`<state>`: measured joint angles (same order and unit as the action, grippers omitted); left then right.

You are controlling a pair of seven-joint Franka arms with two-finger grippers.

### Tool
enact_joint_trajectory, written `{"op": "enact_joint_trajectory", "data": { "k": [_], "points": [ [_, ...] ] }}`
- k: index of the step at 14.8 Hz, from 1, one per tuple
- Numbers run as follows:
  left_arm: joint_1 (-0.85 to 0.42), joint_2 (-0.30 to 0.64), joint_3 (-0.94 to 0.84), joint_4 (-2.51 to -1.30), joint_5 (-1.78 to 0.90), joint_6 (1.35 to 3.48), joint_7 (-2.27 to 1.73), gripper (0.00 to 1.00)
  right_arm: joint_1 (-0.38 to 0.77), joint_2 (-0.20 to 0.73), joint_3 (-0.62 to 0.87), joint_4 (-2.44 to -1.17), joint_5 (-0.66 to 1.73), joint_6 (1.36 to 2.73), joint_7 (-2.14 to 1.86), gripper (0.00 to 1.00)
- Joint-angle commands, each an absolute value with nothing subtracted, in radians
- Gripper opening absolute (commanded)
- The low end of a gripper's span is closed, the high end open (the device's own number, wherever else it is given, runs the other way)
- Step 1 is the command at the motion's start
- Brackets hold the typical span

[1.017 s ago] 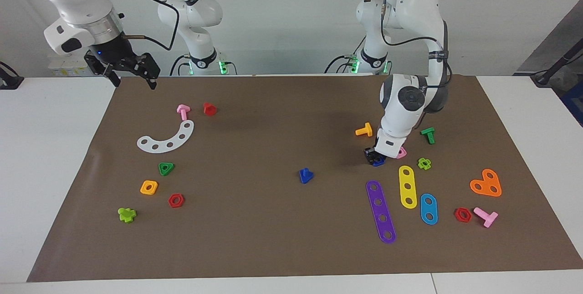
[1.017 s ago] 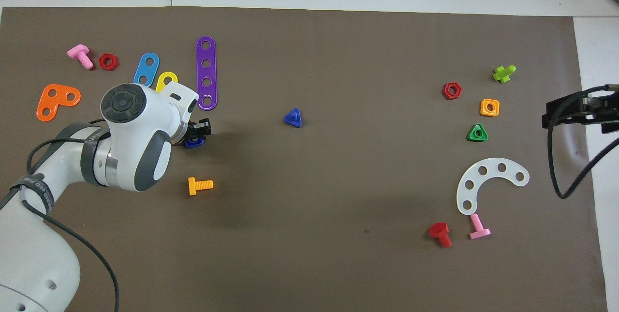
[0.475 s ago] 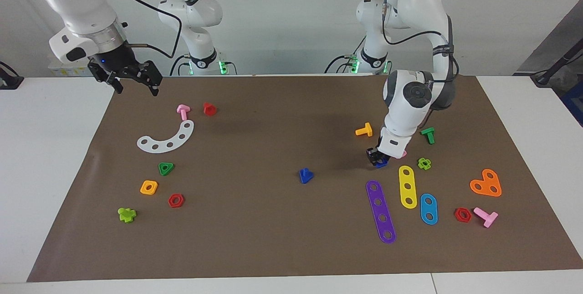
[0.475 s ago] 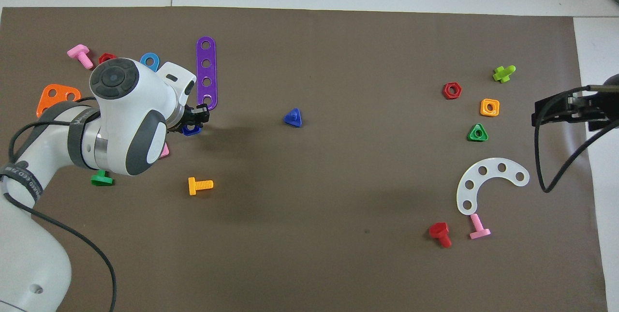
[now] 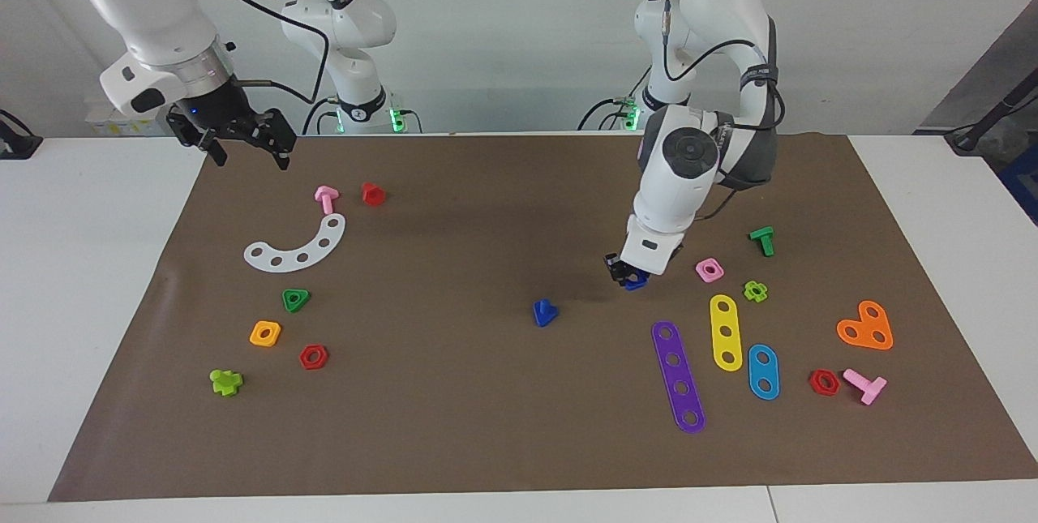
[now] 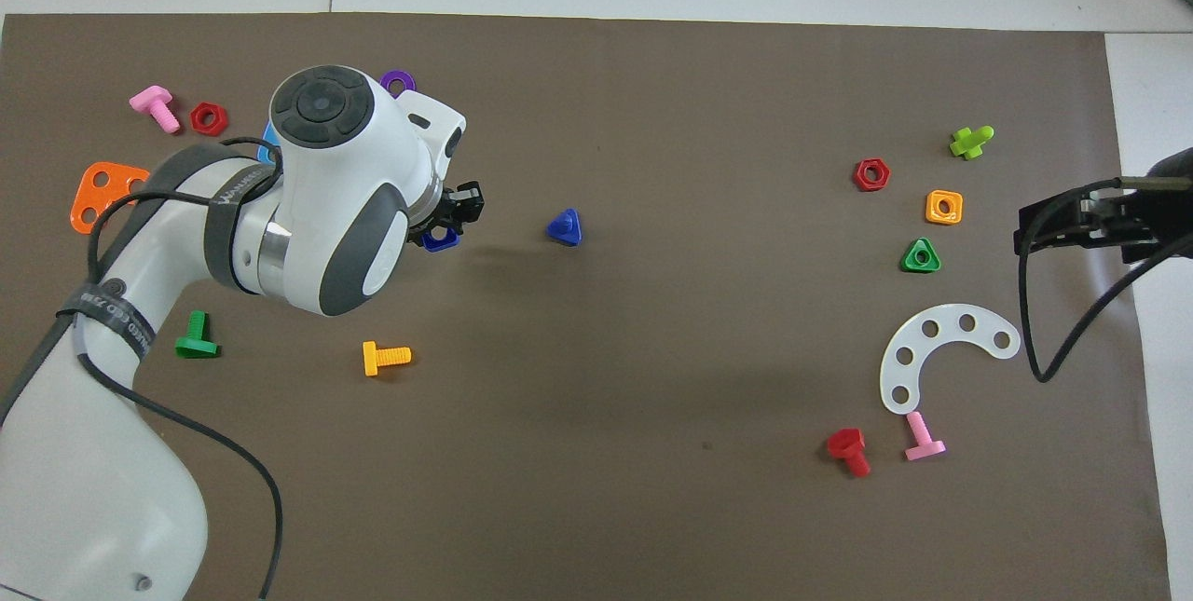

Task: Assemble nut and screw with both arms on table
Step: 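Carry the blue square nut with the left gripper over the blue triangle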

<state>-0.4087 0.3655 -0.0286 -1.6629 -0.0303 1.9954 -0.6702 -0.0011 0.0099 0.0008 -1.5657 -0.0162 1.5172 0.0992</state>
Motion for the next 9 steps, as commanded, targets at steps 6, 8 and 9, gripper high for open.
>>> {"op": "enact_joint_trajectory", "data": {
  "k": [6,8,9],
  "points": [
    [-0.497,0.503,-0.014,-1.427,-0.084,1.931,-0.794,0.22,-0.014,-0.020,0.006,-1.601,0.000,1.542,0.095,1.00],
    [-0.509,0.547,-0.012,-1.370,-0.092,1.931,-0.808,0.22,-0.008,-0.020,0.006,-1.601,0.000,1.542,0.095,1.00],
    [-0.514,0.570,-0.012,-1.347,-0.092,1.934,-0.810,0.22,-0.008,-0.020,0.006,-1.601,0.000,1.542,0.095,1.00]
  ]
}}
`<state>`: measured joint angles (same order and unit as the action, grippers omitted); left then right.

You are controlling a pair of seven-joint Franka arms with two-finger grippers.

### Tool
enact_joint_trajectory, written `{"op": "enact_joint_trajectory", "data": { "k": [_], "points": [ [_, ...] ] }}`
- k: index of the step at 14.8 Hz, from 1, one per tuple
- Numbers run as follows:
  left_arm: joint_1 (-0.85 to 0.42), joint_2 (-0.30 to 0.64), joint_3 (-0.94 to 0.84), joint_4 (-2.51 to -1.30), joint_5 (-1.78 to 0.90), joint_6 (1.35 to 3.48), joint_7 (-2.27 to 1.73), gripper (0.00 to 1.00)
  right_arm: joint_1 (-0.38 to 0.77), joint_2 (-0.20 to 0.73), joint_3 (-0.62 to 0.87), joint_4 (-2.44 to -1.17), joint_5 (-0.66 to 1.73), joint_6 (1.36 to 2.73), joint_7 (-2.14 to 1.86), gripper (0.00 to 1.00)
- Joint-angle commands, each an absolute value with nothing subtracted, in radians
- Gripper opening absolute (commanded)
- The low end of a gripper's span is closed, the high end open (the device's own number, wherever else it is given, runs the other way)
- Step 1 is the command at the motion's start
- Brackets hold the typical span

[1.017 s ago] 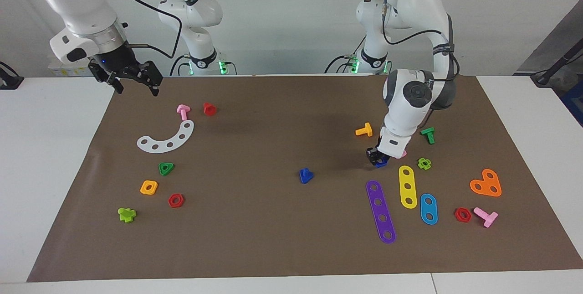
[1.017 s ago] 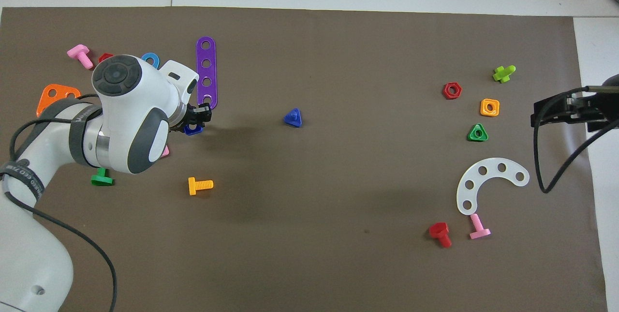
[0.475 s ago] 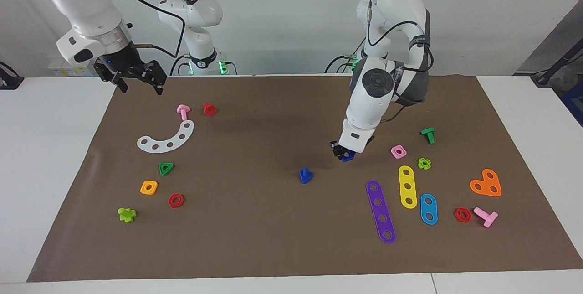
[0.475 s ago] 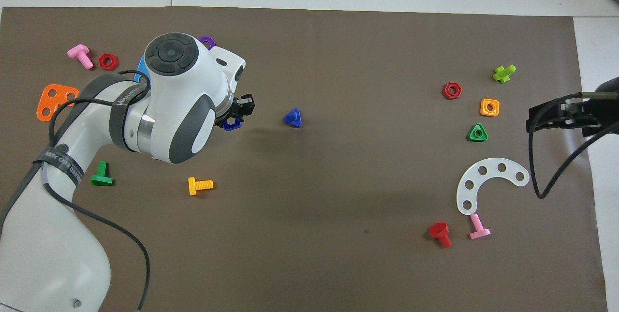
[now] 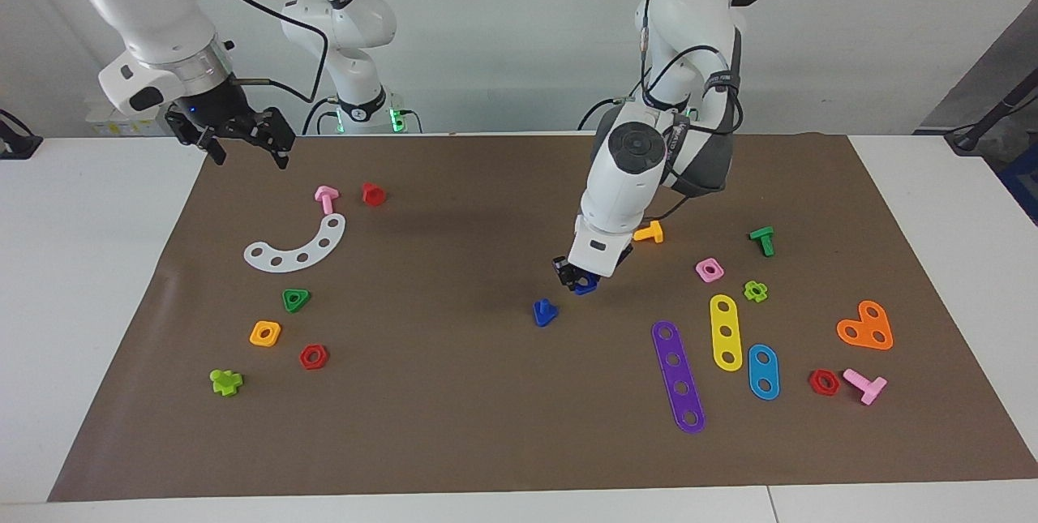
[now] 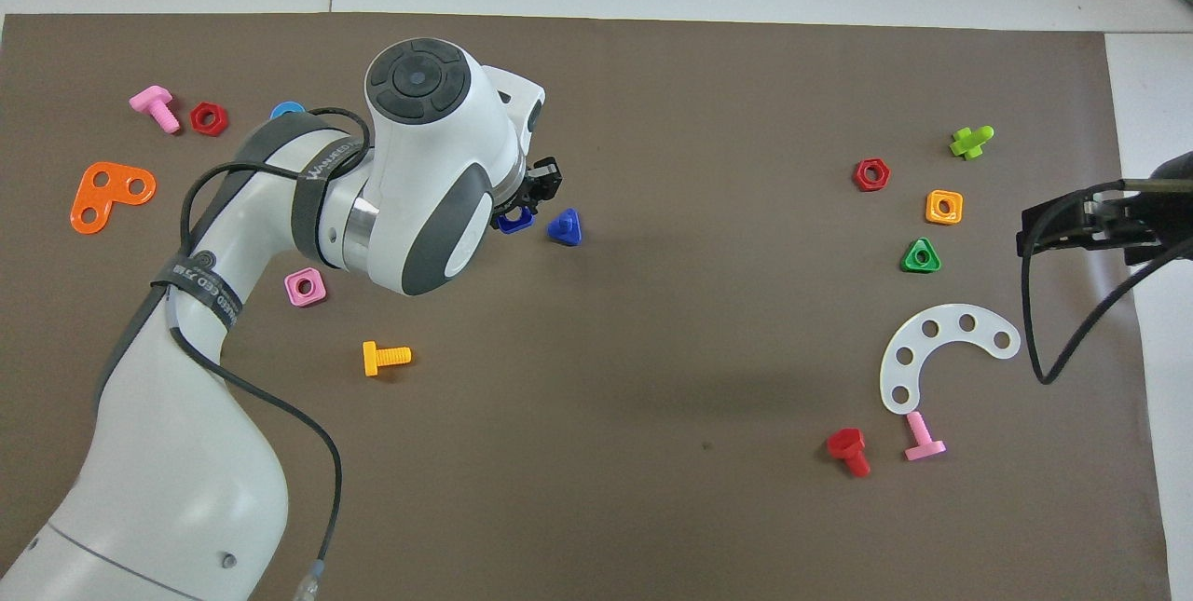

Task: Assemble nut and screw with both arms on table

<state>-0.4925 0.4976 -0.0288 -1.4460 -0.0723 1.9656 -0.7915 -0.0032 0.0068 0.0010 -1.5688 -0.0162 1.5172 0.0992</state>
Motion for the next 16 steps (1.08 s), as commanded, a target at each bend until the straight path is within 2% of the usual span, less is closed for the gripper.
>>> {"op": "enact_joint_trajectory", "data": {
  "k": [1,6,16],
  "points": [
    [-0.517,0.583,-0.012,-1.330,-0.094,1.934,-0.810,0.22,-0.008,-0.020,0.006,-1.601,0.000,1.542,0.095,1.00],
    [-0.538,0.620,-0.011,-1.290,-0.089,1.948,-0.810,0.21,-0.008,-0.020,0.006,-1.601,0.000,1.542,0.095,1.00],
    [-0.578,0.666,-0.012,-1.295,-0.066,1.951,-0.808,0.20,-0.009,-0.020,0.006,-1.601,0.000,1.542,0.095,1.00]
  ]
}}
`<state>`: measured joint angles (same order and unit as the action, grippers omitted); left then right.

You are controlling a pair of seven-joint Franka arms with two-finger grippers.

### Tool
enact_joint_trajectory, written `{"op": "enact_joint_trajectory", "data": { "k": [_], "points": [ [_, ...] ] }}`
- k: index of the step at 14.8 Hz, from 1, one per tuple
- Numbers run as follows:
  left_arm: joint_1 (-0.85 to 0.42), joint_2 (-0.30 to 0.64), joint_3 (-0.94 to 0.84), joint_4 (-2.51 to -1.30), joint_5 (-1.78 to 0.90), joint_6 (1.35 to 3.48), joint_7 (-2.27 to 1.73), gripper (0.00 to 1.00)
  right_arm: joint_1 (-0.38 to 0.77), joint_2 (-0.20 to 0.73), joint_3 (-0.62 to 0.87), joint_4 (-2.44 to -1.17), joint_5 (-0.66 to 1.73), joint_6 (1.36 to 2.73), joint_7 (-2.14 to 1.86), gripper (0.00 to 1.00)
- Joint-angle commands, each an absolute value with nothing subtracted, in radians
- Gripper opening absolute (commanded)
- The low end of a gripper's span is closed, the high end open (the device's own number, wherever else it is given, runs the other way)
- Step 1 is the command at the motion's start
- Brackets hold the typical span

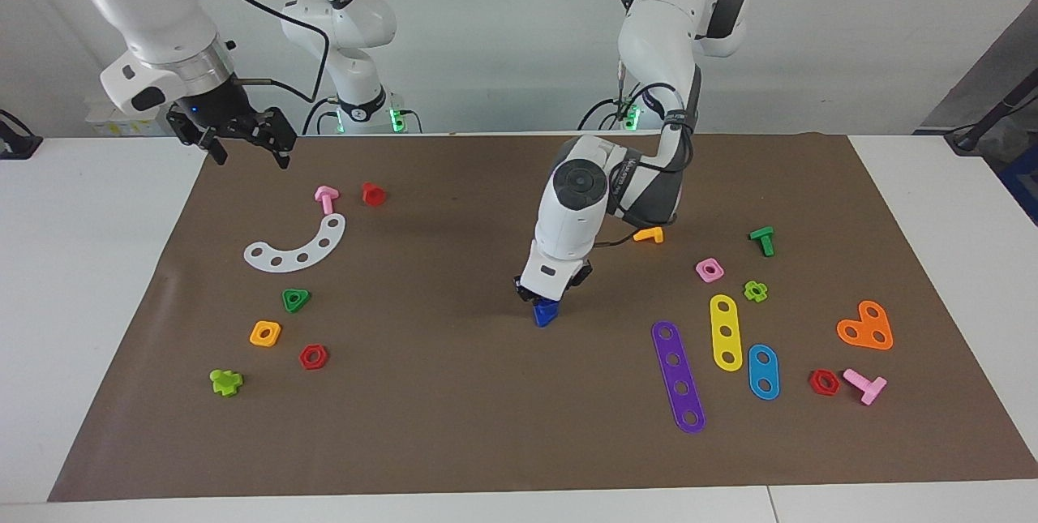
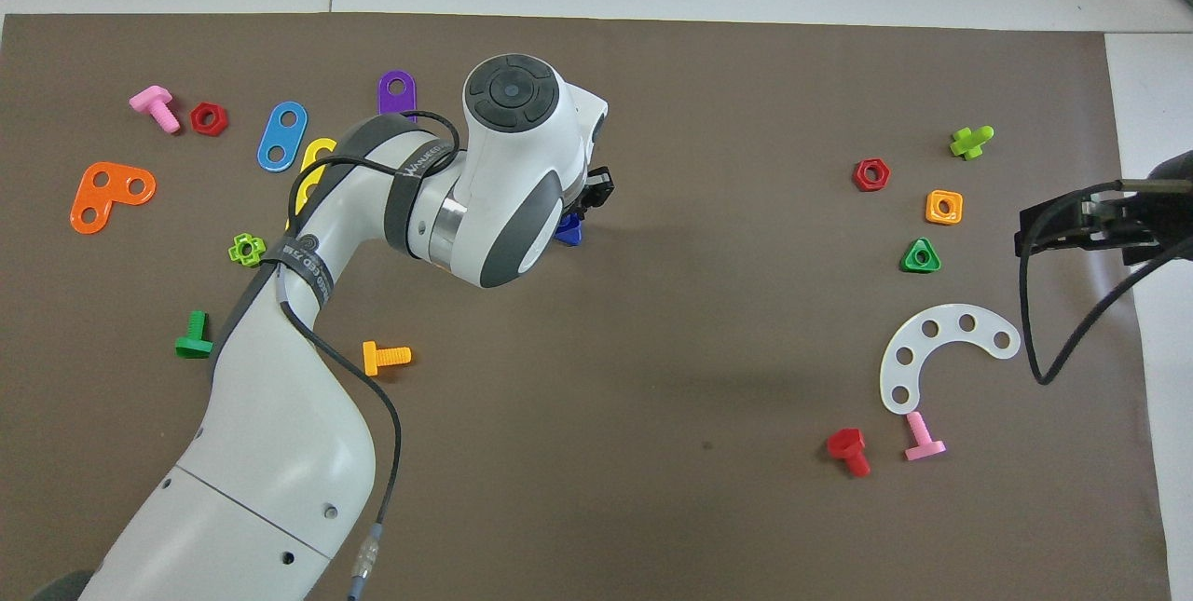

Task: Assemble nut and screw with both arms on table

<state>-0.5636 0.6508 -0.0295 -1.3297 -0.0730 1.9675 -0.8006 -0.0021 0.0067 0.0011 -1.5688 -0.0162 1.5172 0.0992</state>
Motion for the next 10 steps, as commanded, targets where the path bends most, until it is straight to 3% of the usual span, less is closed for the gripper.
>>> {"op": "enact_joint_trajectory", "data": {
  "k": [1,10],
  "points": [
    [-0.578,0.666,-0.014,-1.296,-0.066,1.953,-0.808,0.20,-0.008,-0.020,0.006,-1.601,0.000,1.542,0.095,1.00],
    [-0.578,0.666,-0.012,-1.344,-0.048,2.019,-0.808,0.20,-0.008,-0.020,0.006,-1.601,0.000,1.542,0.095,1.00]
  ]
}}
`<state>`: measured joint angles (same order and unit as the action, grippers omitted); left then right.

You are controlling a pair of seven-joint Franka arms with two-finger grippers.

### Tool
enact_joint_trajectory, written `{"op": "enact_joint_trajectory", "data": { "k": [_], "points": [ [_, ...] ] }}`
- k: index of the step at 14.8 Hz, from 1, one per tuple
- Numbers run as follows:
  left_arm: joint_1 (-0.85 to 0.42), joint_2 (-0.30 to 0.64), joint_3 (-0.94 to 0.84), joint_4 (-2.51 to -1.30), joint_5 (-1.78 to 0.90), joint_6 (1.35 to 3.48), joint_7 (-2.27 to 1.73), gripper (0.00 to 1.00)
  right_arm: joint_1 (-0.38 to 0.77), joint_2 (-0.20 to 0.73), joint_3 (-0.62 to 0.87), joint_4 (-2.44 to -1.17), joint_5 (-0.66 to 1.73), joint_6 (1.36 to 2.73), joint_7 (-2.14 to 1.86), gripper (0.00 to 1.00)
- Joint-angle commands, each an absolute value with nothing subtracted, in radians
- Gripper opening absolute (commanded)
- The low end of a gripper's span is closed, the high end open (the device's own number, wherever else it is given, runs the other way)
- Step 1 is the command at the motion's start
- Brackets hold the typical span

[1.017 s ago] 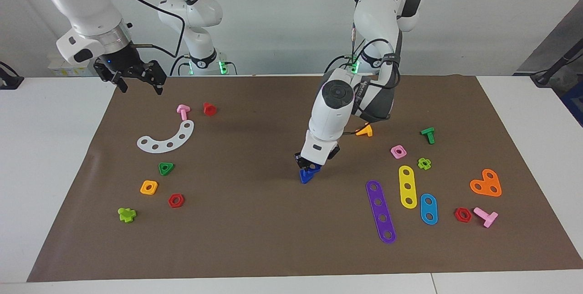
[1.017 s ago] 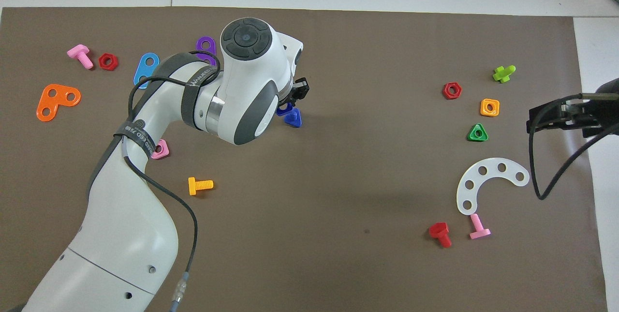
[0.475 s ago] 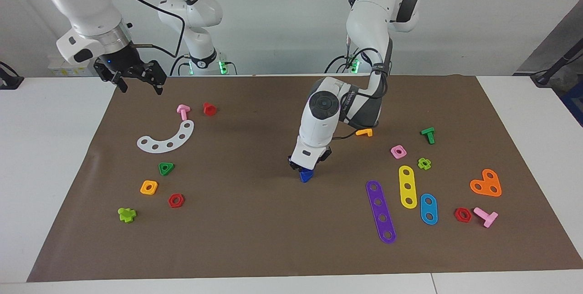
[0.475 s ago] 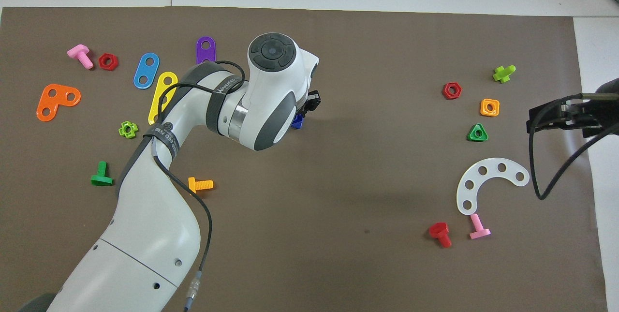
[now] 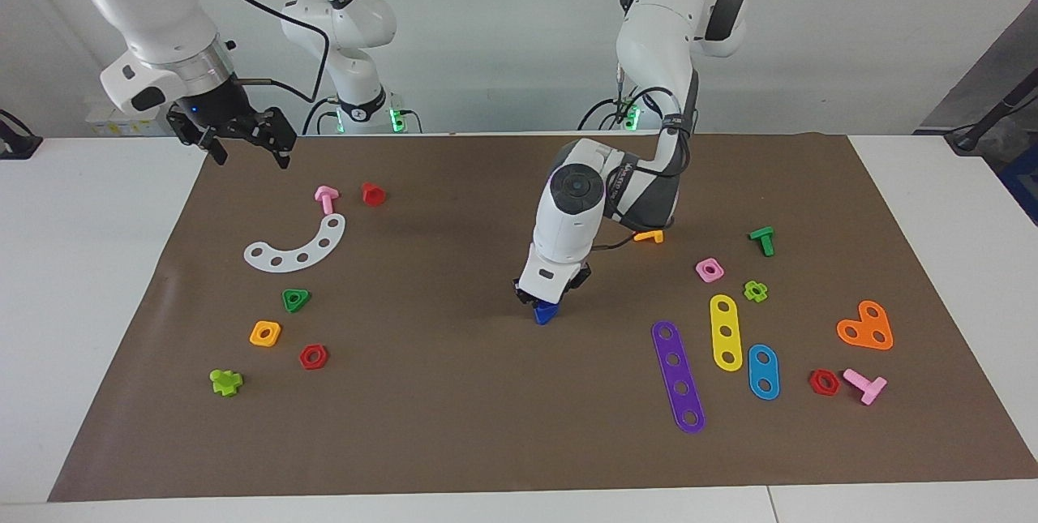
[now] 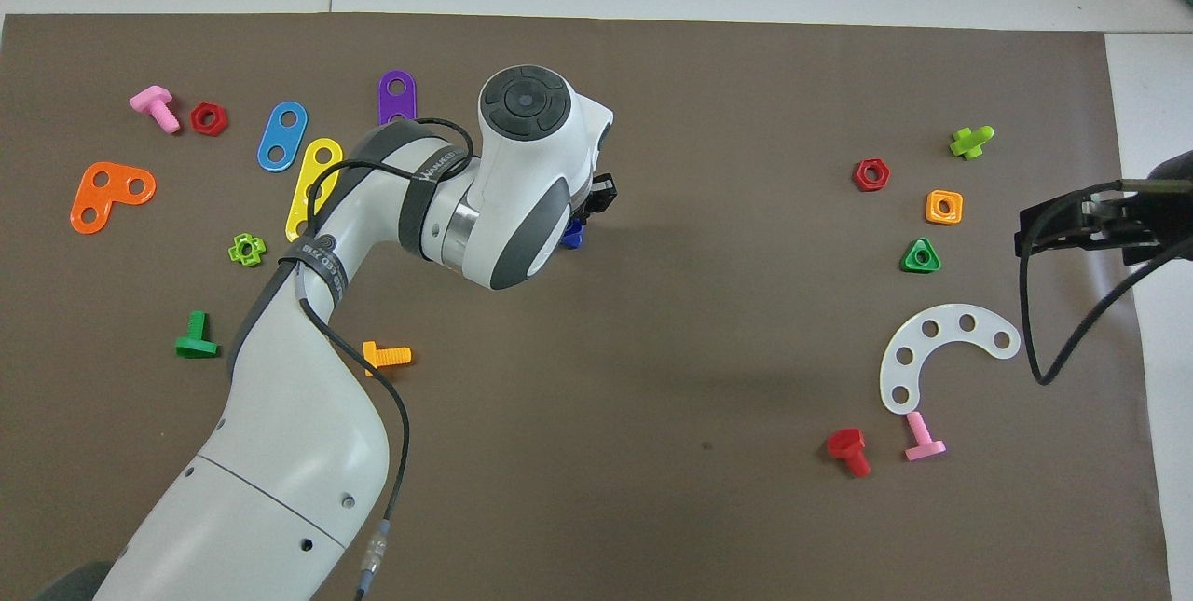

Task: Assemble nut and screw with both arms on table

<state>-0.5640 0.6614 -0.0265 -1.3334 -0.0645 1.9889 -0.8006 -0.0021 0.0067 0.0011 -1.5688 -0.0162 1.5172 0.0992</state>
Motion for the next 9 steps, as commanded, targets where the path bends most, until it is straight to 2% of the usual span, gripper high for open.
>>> {"op": "enact_joint_trajectory", "data": {
  "k": [1,3,7,9],
  "points": [
    [-0.578,0.666,-0.012,-1.344,-0.048,2.023,-0.808,0.20,-0.008,-0.020,0.006,-1.601,0.000,1.542,0.095,1.00],
    [-0.578,0.666,-0.012,-1.344,-0.049,2.037,-0.808,0.24,-0.009,-0.020,0.006,-1.601,0.000,1.542,0.095,1.00],
    [-0.580,0.664,-0.011,-1.364,-0.019,2.066,-0.808,0.68,-0.008,-0.020,0.006,-1.601,0.000,1.542,0.095,1.00],
    [-0.580,0.663,-0.011,-1.362,-0.006,2.056,-0.808,0.85,-0.008,-0.020,0.006,-1.601,0.000,1.542,0.095,1.00]
  ]
}}
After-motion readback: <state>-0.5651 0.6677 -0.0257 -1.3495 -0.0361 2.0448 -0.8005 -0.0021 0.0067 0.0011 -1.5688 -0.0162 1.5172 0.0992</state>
